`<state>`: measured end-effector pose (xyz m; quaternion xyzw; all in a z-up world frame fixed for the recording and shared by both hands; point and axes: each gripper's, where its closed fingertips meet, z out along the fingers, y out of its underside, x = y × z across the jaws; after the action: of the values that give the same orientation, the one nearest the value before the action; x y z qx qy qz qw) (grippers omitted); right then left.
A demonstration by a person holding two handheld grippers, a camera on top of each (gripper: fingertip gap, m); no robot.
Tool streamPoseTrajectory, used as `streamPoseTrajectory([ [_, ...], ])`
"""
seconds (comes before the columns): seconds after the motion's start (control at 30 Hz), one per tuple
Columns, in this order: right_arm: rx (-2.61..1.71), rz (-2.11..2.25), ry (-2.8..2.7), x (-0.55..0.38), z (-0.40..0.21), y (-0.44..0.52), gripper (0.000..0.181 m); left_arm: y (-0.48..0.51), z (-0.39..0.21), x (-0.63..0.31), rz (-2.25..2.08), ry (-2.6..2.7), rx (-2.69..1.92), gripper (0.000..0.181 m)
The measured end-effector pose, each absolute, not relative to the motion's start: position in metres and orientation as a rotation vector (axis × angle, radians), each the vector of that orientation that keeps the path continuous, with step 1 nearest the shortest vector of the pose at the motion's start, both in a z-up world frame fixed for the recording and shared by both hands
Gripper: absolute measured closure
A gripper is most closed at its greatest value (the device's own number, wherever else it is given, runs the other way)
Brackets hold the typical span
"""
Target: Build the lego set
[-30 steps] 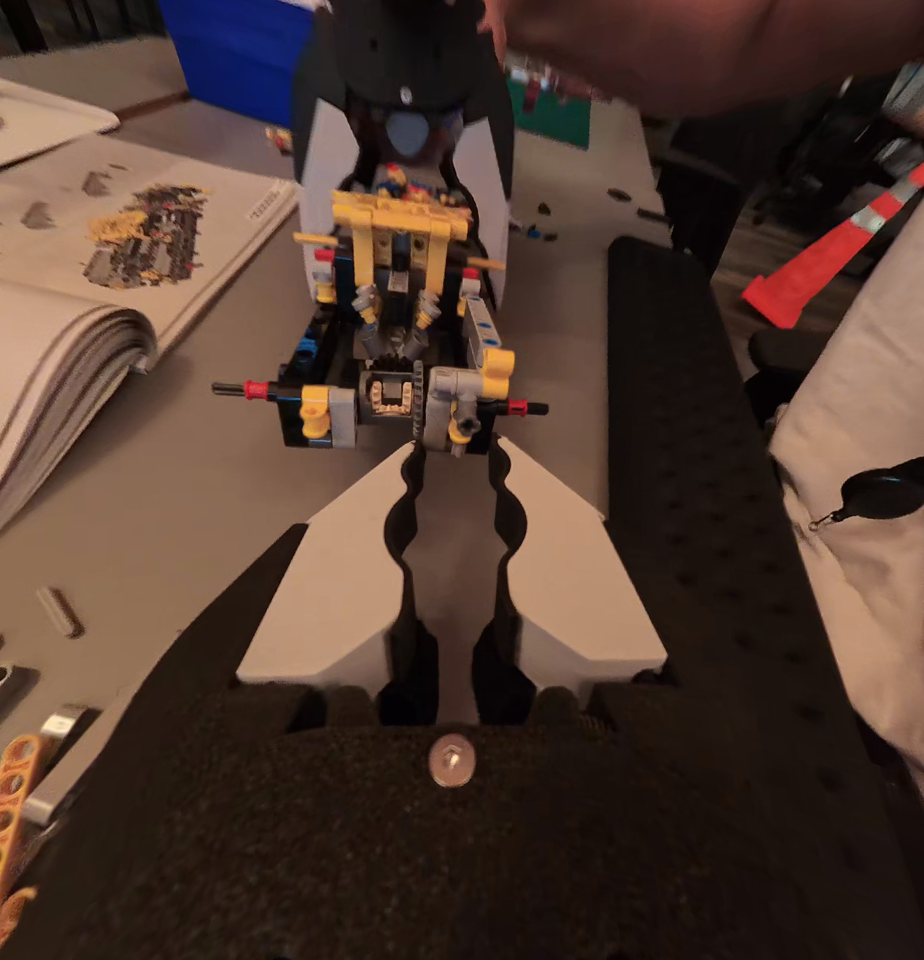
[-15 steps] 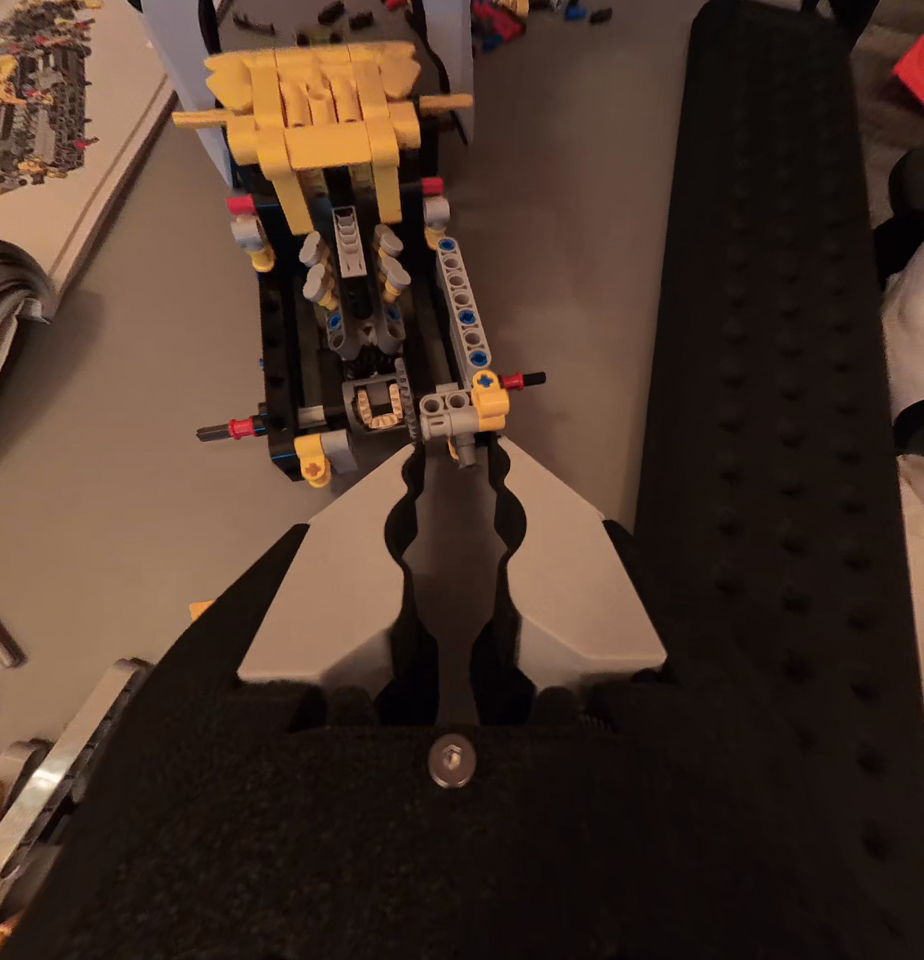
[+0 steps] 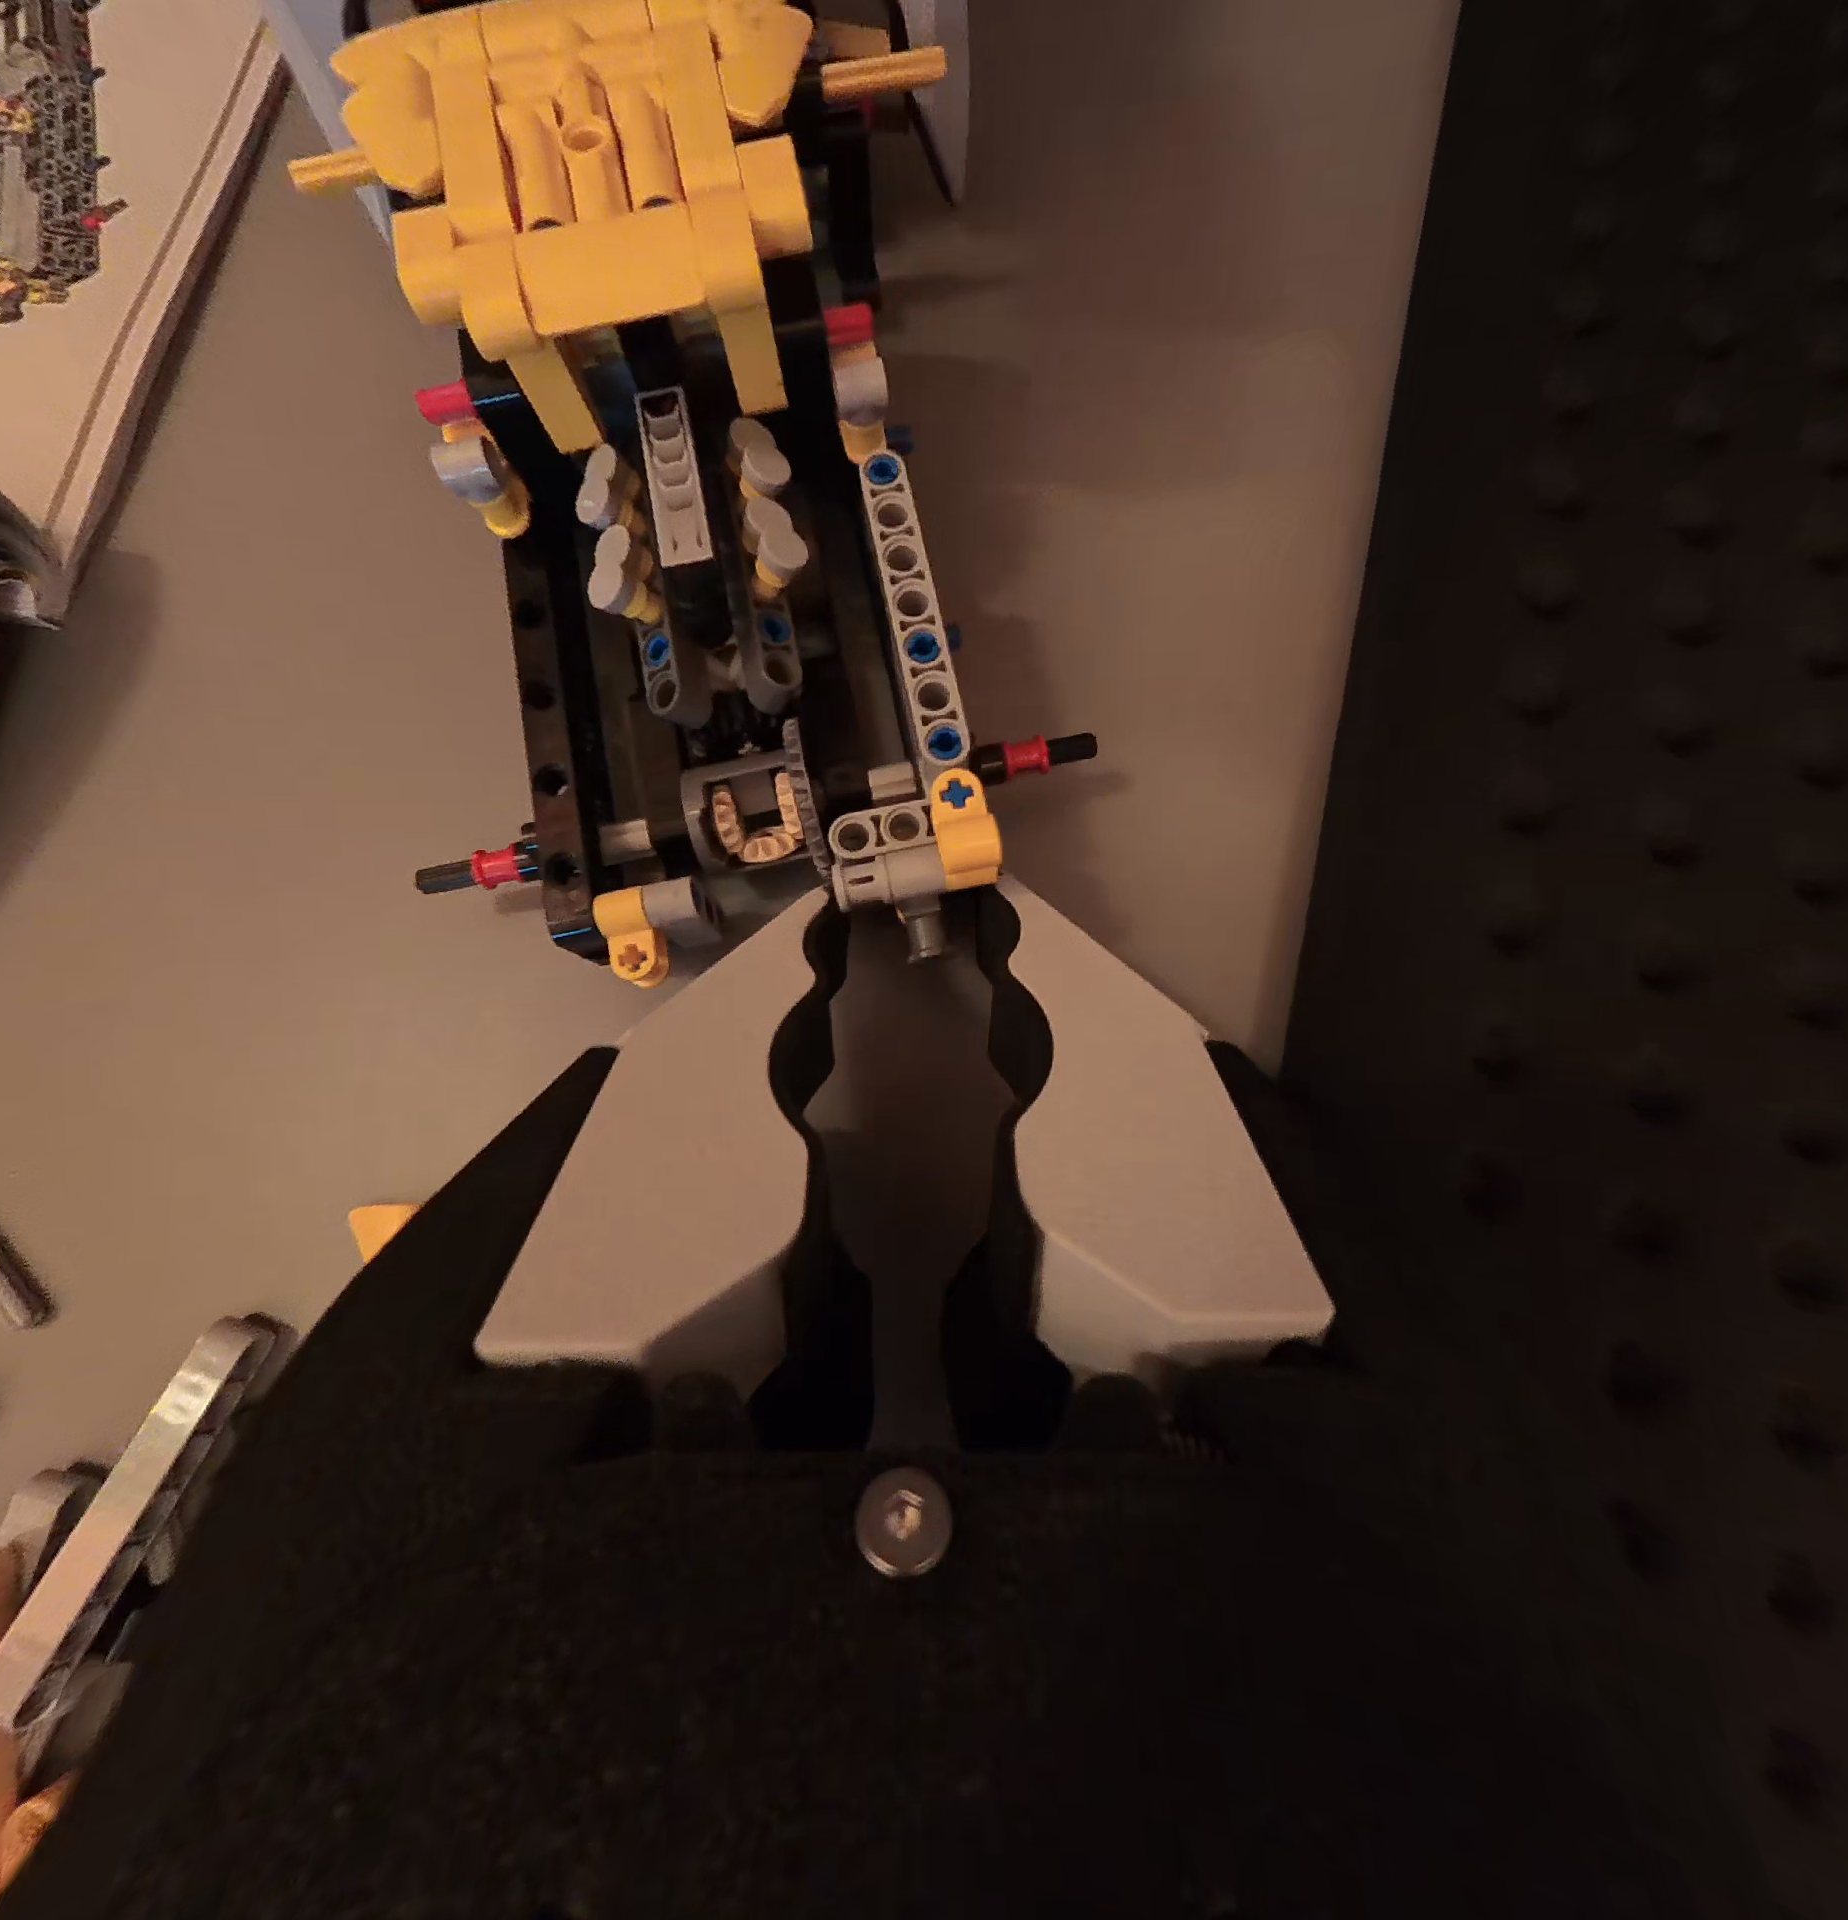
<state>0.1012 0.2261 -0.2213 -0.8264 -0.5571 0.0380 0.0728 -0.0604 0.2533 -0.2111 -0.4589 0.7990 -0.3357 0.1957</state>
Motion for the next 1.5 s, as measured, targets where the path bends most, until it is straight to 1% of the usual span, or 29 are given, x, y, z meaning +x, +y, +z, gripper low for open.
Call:
streamPoseTrajectory([
  [0.03,-2.481,0.101,-1.633,0.102,-0.217,0.227,0.059,0.255,-0.21,-0.061,-0.94,2.225,-1.287,0.155],
  [0.1,-2.471,0.106,-1.522,0.104,-0.203,0.228,0.061,0.259,-0.201,-0.061,-0.977,2.161,-1.266,0.147],
  [0.17,-2.47,0.084,-1.361,0.114,-0.186,0.23,0.062,0.262,-0.186,-0.064,-1.06,2.093,-1.27,0.146],
  [0.27,-2.393,0.027,-0.985,0.13,-0.147,0.241,0.068,0.278,-0.161,-0.067,-1.16,1.939,-1.329,0.144],
  [0.37,-2.241,-0.065,-0.528,0.148,-0.109,0.25,0.074,0.304,-0.119,-0.064,-1.315,1.657,-1.357,0.144],
  [0.47,-1.969,-0.109,-0.127,0.161,-0.083,0.254,0.084,0.351,-0.075,-0.058,-1.401,1.268,-1.417,0.145],
  [0.57,-1.78,-0.175,0.112,0.172,-0.079,0.256,0.1,0.411,-0.048,-0.056,-1.389,0.925,-1.506,0.145],
  [0.6,-1.777,-0.215,0.144,0.175,-0.084,0.258,0.102,0.428,-0.042,-0.057,-1.353,0.873,-1.502,0.145],
  [0.63,-1.804,-0.258,0.142,0.176,-0.089,0.26,0.103,0.445,-0.042,-0.058,-1.282,0.833,-1.515,0.147],
  [0.7,-1.844,-0.309,0.117,0.176,-0.096,0.261,0.115,0.467,-0.046,-0.06,-1.165,0.782,-1.542,0.157],
  [0.73,-1.849,-0.302,0.112,0.176,-0.099,0.262,0.115,0.472,-0.054,-0.058,-1.122,0.783,-1.56,0.159],
  [0.77,-1.852,-0.271,0.121,0.175,-0.103,0.261,0.114,0.476,-0.069,-0.056,-1.066,0.795,-1.618,0.167],
  [0.83,-1.857,-0.191,0.17,0.173,-0.111,0.26,0.107,0.478,-0.108,-0.046,-0.967,0.879,-1.76,0.167],
  [0.9,-1.865,-0.119,0.192,0.168,-0.119,0.261,0.109,0.479,-0.127,-0.039,-0.932,0.907,-1.805,0.167],
  [1.1,-1.83,-0.147,0.176,0.173,-0.115,0.262,0.12,0.485,-0.123,-0.04,-0.925,0.882,-1.747,0.168],
  [1.5,-1.76,-0.037,0.297,0.192,-0.108,0.256,0.122,0.476,-0.115,-0.036,-0.99,0.9,-1.698,0.168],
])
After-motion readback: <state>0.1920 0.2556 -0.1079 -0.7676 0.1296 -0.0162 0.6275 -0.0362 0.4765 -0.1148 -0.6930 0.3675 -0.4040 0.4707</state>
